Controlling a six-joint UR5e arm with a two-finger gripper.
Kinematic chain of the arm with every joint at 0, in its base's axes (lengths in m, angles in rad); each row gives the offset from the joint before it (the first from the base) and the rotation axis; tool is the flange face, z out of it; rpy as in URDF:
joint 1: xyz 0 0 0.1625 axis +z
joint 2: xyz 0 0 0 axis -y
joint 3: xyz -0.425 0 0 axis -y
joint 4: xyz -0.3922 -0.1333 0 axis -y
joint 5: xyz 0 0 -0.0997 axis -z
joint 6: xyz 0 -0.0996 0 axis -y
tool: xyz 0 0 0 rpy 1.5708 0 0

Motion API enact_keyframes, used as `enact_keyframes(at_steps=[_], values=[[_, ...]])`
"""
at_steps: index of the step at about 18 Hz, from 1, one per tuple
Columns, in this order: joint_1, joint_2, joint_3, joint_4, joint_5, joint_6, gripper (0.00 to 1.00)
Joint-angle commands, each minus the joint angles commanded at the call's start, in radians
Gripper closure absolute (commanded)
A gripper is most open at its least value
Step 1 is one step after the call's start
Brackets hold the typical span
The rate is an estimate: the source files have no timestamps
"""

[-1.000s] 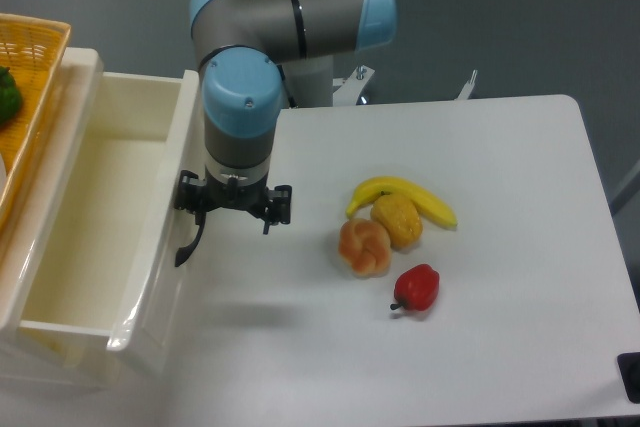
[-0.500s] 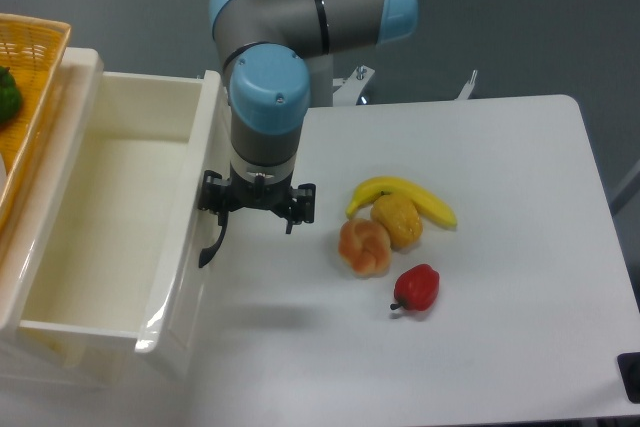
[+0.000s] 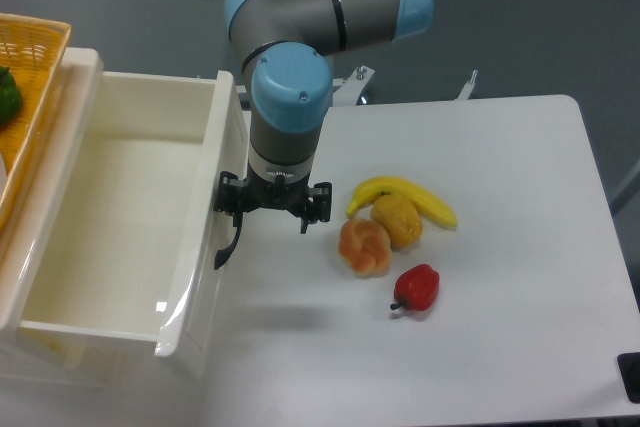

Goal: Slide the top white drawer open
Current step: 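Continue pulling the drawer fully open toward the fruit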

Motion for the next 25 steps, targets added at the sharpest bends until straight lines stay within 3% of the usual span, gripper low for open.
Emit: enact_keyframes(at_steps=[6,25], values=[[0.026,0.0,-0.008,-0.002,-0.098,-0.005,0.0],[0.054,0.003,-0.021,-0.009,-0.186,-0.002,0.0]])
